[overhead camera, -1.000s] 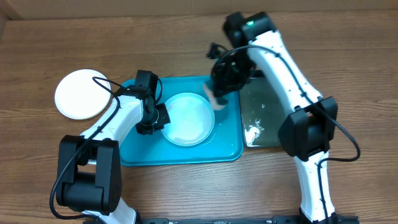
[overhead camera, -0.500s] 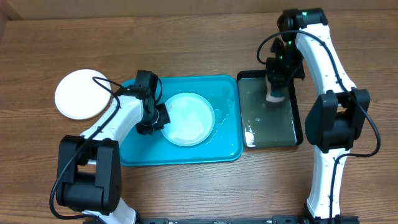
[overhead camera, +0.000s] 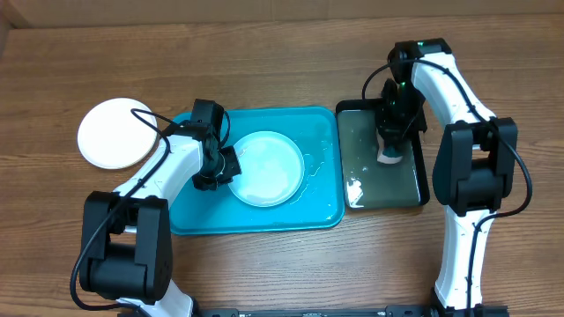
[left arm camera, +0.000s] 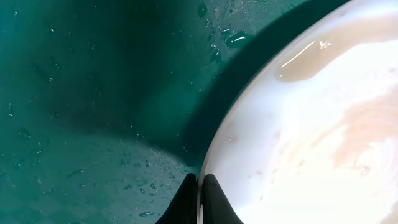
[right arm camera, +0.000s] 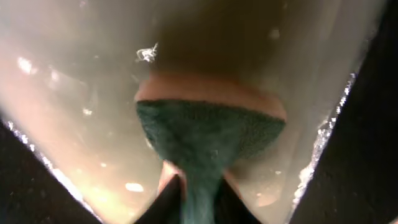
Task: Clean dirty plates on tray and stack at the side
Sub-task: 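Return the sponge to the basin with the right gripper, then release the sponge and raise the right gripper to the back right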
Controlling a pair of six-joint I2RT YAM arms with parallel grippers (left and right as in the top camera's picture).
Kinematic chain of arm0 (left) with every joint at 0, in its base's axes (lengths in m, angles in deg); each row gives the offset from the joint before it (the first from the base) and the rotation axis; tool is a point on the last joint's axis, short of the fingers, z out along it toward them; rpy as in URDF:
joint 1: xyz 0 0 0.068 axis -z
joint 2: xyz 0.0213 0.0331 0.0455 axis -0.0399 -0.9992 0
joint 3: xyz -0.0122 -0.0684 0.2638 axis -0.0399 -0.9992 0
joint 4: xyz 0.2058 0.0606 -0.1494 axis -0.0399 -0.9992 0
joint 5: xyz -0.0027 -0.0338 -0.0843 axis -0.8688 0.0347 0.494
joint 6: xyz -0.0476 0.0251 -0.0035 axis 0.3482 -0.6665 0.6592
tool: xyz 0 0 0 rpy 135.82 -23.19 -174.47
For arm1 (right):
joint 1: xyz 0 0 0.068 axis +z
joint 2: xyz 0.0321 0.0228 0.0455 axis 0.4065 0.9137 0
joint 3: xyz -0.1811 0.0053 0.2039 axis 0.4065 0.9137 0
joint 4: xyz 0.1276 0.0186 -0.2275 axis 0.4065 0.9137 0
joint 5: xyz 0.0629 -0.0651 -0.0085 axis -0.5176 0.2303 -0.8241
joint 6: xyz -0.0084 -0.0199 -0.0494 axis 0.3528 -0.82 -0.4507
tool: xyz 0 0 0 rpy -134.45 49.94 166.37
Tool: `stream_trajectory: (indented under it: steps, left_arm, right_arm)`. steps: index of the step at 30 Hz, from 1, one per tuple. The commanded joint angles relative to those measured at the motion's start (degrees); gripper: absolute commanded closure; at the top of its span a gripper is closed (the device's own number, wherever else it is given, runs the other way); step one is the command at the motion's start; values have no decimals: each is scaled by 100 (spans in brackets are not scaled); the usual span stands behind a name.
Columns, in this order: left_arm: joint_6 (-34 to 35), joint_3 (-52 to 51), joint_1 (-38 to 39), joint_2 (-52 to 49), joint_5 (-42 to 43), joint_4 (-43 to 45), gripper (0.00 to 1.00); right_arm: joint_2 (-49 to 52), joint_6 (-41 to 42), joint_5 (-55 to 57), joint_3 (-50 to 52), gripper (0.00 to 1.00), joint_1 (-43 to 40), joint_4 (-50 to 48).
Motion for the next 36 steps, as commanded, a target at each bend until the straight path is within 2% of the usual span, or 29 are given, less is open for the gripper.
stream_trajectory:
  steps: [1,7,13,19,22,27,29,36]
  left_arm:
    - [-9,-66,-9,48,-39,33,96]
    - [-9,-66,-9,48,-39,35,91]
    - [-11,-66,-9,48,-42,24,78]
    - [-28,-66,-9,48,-44,26,78]
    - [-28,-66,-9,48,-46,28,78]
    - [-31,-68,-9,48,-44,22,78]
    - [-28,-74,-9,48,-44,13,78]
    - [-28,-74,-9,46,-48,17,79]
  right_arm:
    - [-125,42,28,-20,69,20,20]
    - [-136,44,-28,-680,61,0,411]
    - [-136,46,-26,-1596,48,-284,793]
    - [-131,48,-28,-1668,47,-914,741]
    - [-131,48,-28,-1668,41,-1294,702]
    - [-131,52,-31,-1663,39,-1917,660]
    - [-131,52,-33,-1663,0,-2116,660]
    - [-131,46,-31,-1663,0,-2503,509]
